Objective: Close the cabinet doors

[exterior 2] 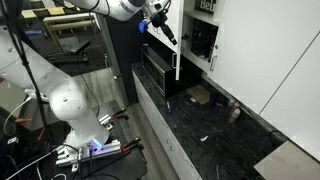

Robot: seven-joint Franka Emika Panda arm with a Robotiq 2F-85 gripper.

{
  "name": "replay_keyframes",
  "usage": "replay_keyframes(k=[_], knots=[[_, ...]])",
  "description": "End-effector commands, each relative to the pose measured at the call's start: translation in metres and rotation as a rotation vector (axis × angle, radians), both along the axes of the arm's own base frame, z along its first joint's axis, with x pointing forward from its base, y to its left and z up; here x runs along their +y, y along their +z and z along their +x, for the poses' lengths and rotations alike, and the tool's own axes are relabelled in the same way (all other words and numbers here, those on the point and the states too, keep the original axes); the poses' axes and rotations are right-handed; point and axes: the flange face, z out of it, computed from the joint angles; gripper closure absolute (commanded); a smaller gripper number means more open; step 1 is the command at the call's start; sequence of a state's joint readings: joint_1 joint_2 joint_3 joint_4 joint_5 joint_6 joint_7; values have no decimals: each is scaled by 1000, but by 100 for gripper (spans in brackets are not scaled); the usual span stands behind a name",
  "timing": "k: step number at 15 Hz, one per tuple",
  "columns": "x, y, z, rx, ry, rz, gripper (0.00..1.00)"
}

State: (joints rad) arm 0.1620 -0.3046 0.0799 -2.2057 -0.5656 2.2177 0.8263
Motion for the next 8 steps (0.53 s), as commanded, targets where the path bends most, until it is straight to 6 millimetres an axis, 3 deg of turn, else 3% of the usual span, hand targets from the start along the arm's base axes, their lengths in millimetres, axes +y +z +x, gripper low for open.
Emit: replay_keyframes(k=[1, 8], knots=[[3, 4, 23, 46, 3, 17, 0], [18, -1, 54, -47, -31, -52, 0]])
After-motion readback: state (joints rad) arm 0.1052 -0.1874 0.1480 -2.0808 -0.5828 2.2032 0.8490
